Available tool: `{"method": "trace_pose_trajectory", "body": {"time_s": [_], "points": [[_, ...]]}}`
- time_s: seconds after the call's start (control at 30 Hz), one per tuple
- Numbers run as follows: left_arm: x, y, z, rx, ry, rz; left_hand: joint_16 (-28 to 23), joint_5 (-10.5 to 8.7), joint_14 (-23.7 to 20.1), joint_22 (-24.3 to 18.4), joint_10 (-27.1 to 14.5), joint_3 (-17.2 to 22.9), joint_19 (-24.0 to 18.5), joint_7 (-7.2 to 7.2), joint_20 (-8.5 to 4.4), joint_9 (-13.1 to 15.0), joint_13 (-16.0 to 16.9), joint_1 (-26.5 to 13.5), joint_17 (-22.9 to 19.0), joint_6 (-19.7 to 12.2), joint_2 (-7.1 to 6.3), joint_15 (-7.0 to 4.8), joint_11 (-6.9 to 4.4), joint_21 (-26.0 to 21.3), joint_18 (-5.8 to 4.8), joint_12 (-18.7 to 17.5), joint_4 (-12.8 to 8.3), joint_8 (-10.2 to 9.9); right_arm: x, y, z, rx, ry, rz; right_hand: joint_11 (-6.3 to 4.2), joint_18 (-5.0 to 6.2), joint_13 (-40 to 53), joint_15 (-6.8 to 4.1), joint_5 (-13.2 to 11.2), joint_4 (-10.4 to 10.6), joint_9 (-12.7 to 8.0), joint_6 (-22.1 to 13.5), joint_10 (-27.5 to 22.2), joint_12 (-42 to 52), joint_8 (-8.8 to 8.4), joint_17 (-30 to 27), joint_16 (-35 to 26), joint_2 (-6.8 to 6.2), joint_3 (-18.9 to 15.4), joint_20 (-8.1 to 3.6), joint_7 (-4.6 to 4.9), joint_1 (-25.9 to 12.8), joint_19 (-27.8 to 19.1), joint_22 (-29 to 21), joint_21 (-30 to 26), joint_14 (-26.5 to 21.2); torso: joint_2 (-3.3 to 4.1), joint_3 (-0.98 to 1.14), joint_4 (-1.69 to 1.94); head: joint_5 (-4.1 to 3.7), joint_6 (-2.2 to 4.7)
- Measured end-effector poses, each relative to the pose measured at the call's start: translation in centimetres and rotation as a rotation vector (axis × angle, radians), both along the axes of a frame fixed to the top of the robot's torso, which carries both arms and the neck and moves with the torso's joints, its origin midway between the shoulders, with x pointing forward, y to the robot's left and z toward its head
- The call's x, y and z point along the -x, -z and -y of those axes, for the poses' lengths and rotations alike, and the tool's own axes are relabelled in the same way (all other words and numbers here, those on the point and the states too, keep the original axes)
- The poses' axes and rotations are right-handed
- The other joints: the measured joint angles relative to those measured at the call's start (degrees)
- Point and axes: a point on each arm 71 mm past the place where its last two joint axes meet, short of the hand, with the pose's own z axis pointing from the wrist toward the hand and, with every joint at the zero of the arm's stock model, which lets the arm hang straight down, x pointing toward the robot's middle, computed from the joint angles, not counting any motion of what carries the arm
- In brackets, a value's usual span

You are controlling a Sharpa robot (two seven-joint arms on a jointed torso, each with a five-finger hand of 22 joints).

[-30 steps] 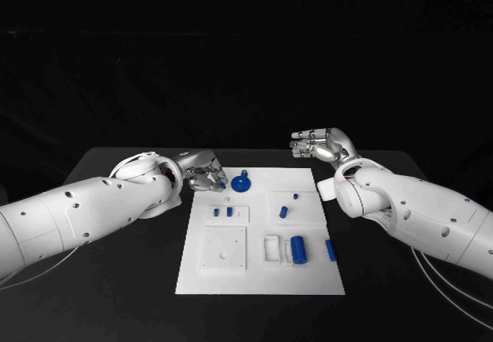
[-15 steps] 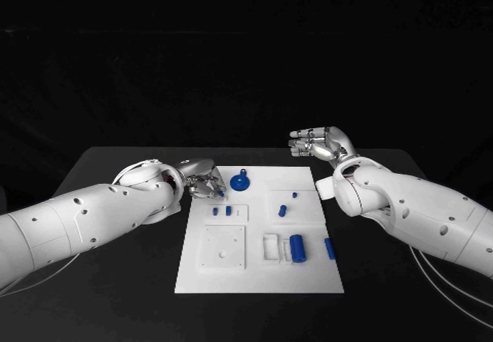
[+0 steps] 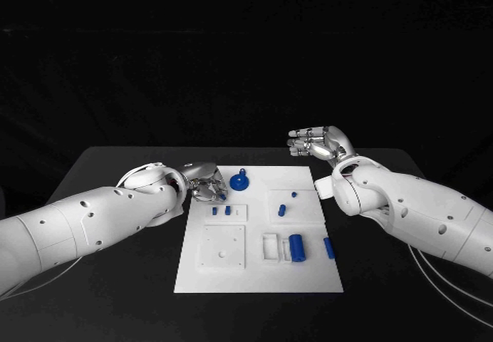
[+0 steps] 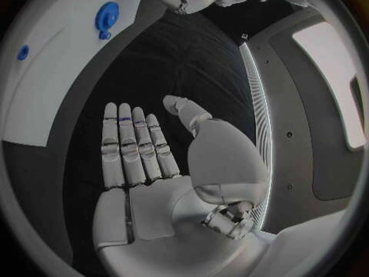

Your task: Assemble the parts on the task board

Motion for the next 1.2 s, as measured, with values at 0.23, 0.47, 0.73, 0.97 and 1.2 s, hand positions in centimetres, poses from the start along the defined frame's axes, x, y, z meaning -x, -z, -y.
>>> {"method": "trace_pose_trajectory", "body": {"time_s": [0.23, 0.47, 0.73, 0.97, 1.2], "points": [[-0.18, 0.03, 0.06, -0.003, -0.001, 0.005, 0.0, 0.0, 0.0, 0.0, -0.01, 0.0, 0.0, -0.03, 0.0, 0.0, 0.0, 0.0, 0.0, -0.03, 0.0, 0.0, 0.0, 0.0, 0.06, 0.0, 0.0, -0.03, 0.0, -0.01, -0.01, 0.001, -0.001, 0.001, 0.0, 0.0, 0.0, 0.0, 0.0, 0.0, 0.0, 0.0, 0.0, 0.0, 0.0, 0.0, 0.0, 0.0, 0.0, 0.0, 0.0, 0.0, 0.0, 0.0, 0.0, 0.0, 0.0, 0.0, 0.03, -0.09, 0.03], [-0.34, 0.04, 0.18, -0.006, -0.001, 0.011, 0.0, -0.01, 0.0, -0.01, -0.01, 0.0, 0.0, -0.05, 0.01, -0.01, -0.01, 0.08, -0.01, -0.06, -0.08, 0.0, -0.01, 0.0, 0.05, -0.01, 0.0, -0.1, 0.0, -0.01, -0.03, 0.002, -0.001, 0.002, 0.0, 0.0, 0.0, 0.0, 0.0, 0.0, 0.0, 0.0, 0.0, 0.0, 0.0, 0.0, 0.0, 0.0, 0.0, 0.0, 0.0, 0.0, 0.0, 0.0, 0.0, 0.0, 0.01, -0.01, 0.03, -0.08, 0.03], [-0.6, 0.09, 0.24, -0.012, -0.005, 0.016, 0.0, -0.21, 0.0, 0.04, -0.02, -0.01, 0.01, -0.1, 0.01, -0.05, -0.04, 0.11, -0.01, -0.1, -0.06, 0.0, -0.01, 0.22, 0.02, -0.06, 0.0, -0.14, 0.0, -0.01, -0.05, 0.003, -0.002, 0.003, 0.0, 0.0, 0.0, 0.0, 0.0, 0.0, 0.0, 0.0, 0.0, 0.0, 0.0, 0.0, 0.0, 0.0, 0.0, 0.0, 0.0, 0.0, 0.0, 0.0, 0.0, 0.0, 0.01, -0.01, 0.02, -0.07, -0.04], [-0.72, 0.25, 0.38, -0.015, -0.005, 0.014, -0.27, -0.22, 0.0, 0.04, -0.02, -0.01, 0.01, 0.06, 0.01, -0.06, -0.04, 0.34, -0.01, 0.05, 0.02, 0.0, -0.01, 0.22, -0.02, -0.12, -0.01, -0.15, 0.01, -0.02, -0.07, 0.003, -0.003, 0.003, 0.0, 0.0, 0.0, 0.0, 0.0, 0.0, 0.0, 0.0, 0.0, 0.0, 0.0, 0.0, 0.0, 0.0, 0.0, 0.0, 0.0, 0.0, 0.0, 0.0, 0.0, 0.0, 0.02, -0.01, -0.01, -0.18, 0.01], [-0.75, 0.46, 0.56, -0.019, -0.003, 0.008, -0.27, -0.22, 0.0, 0.03, -0.09, -0.01, 0.01, 0.08, 0.01, -0.05, 0.0, 0.35, -0.01, 0.07, 0.0, 0.01, -0.08, 0.22, -0.21, -0.13, -0.01, -0.03, 0.01, -0.03, -0.09, 0.004, -0.003, 0.004, 0.0, 0.0, 0.0, 0.0, 0.0, 0.0, 0.0, 0.0, 0.0, 0.0, 0.0, 0.0, 0.0, 0.0, 0.0, 0.0, 0.0, 0.0, 0.0, 0.0, 0.0, 0.0, 0.02, -0.01, 0.01, -0.38, -0.14]]}}
